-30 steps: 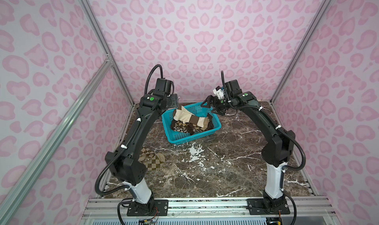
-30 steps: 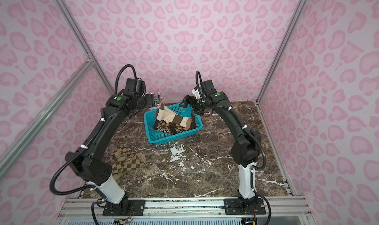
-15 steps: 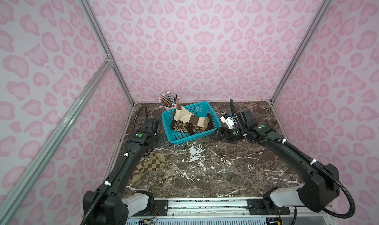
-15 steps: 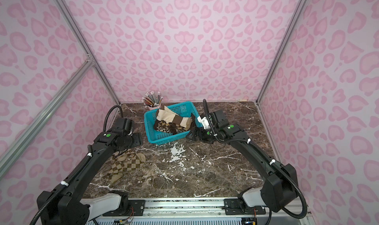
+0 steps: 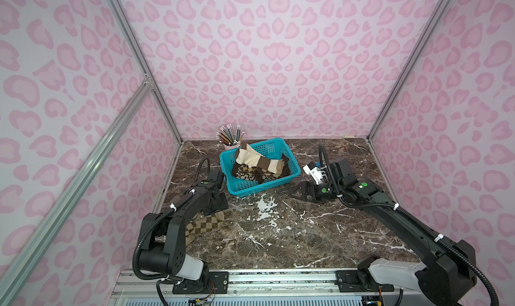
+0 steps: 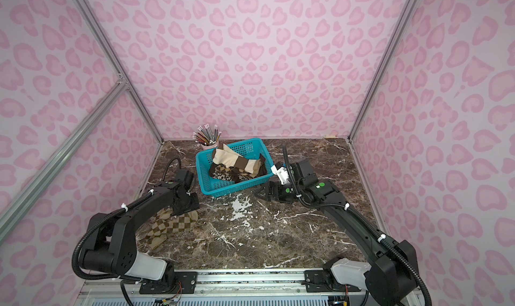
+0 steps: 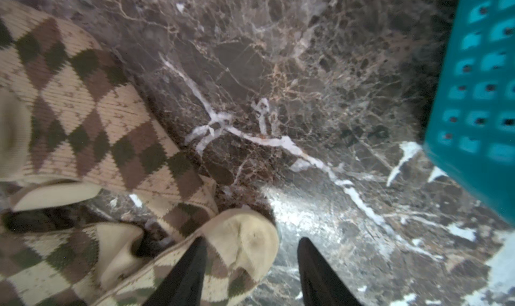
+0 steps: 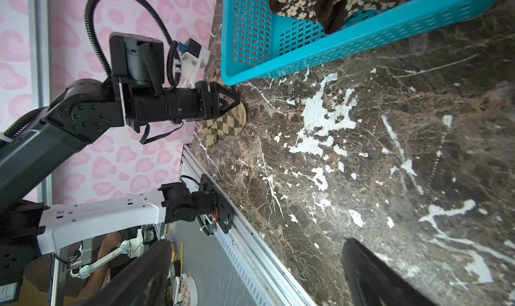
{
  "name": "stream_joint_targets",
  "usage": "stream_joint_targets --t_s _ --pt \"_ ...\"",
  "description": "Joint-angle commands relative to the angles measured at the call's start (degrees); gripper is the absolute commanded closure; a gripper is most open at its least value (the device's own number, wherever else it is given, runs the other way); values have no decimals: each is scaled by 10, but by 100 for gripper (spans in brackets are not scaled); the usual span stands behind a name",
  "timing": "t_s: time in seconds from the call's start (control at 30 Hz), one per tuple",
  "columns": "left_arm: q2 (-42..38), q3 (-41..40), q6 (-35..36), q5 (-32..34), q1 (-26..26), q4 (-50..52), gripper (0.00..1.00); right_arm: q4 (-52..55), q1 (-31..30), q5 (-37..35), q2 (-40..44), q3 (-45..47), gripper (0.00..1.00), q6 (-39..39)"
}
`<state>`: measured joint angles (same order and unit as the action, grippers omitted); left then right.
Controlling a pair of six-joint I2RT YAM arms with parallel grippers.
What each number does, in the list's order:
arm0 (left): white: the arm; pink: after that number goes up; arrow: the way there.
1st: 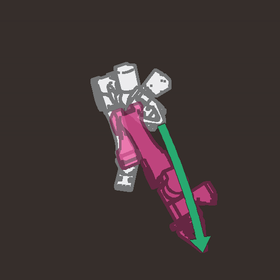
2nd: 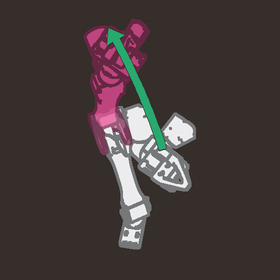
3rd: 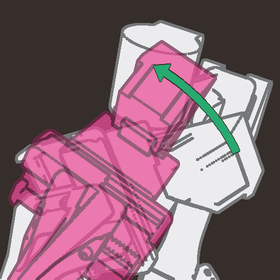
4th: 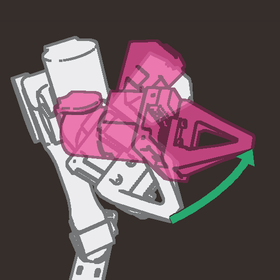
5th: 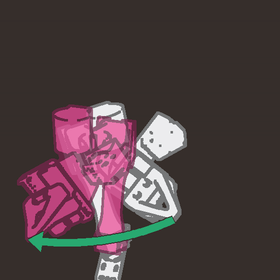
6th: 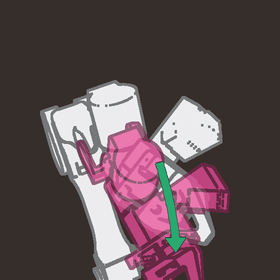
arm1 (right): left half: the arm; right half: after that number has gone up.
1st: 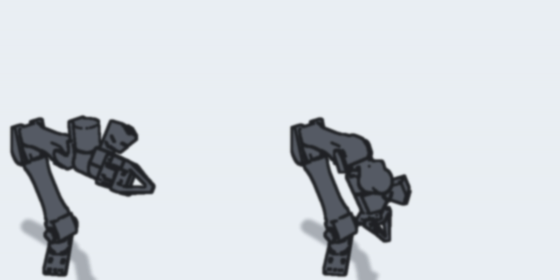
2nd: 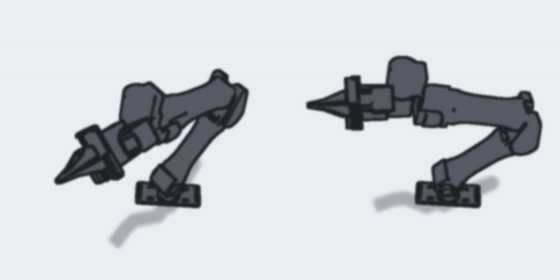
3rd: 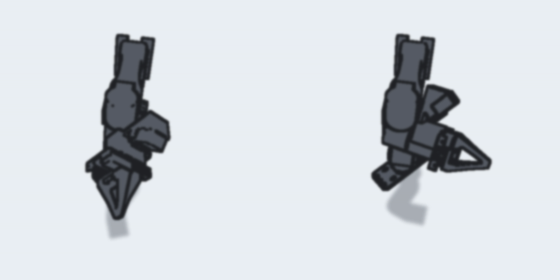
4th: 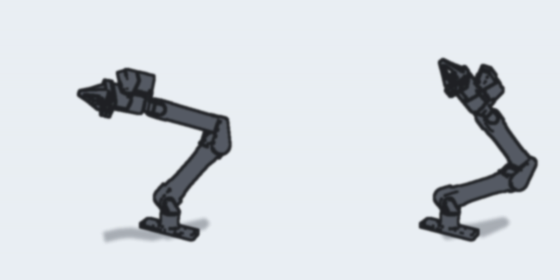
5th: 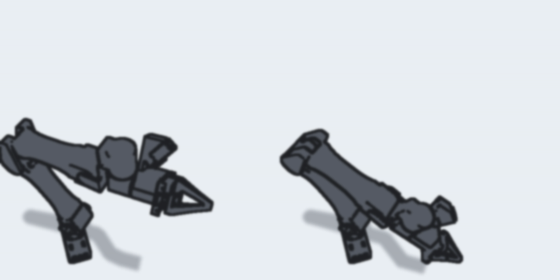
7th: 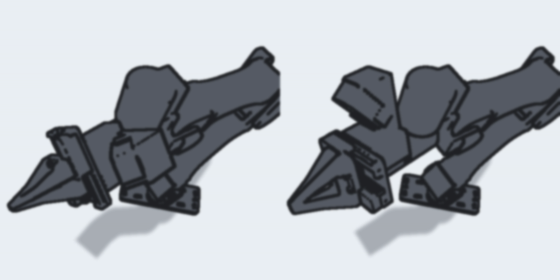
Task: Place the socks together as a pair
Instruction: Pick up the sock at the center of the board.
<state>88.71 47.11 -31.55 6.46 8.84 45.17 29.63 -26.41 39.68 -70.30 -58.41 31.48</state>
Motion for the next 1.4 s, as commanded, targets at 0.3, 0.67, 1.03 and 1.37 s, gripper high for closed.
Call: stream_joint_targets --t_s 0.3,0.67,1.03,1.37 --pt "20 9 -14 -10 17 -26 93 15 26 10 20 -2 1 -26" --pt "-232 143 -36 -84 25 122 94 5 54 28 40 38 1 -30" --pt "-250 149 -253 -74 275 -20 94 18 109 49 22 53 1 -64" --pt "-129 239 -341 -56 435 -93 95 57 188 55 54 80 1 -102"
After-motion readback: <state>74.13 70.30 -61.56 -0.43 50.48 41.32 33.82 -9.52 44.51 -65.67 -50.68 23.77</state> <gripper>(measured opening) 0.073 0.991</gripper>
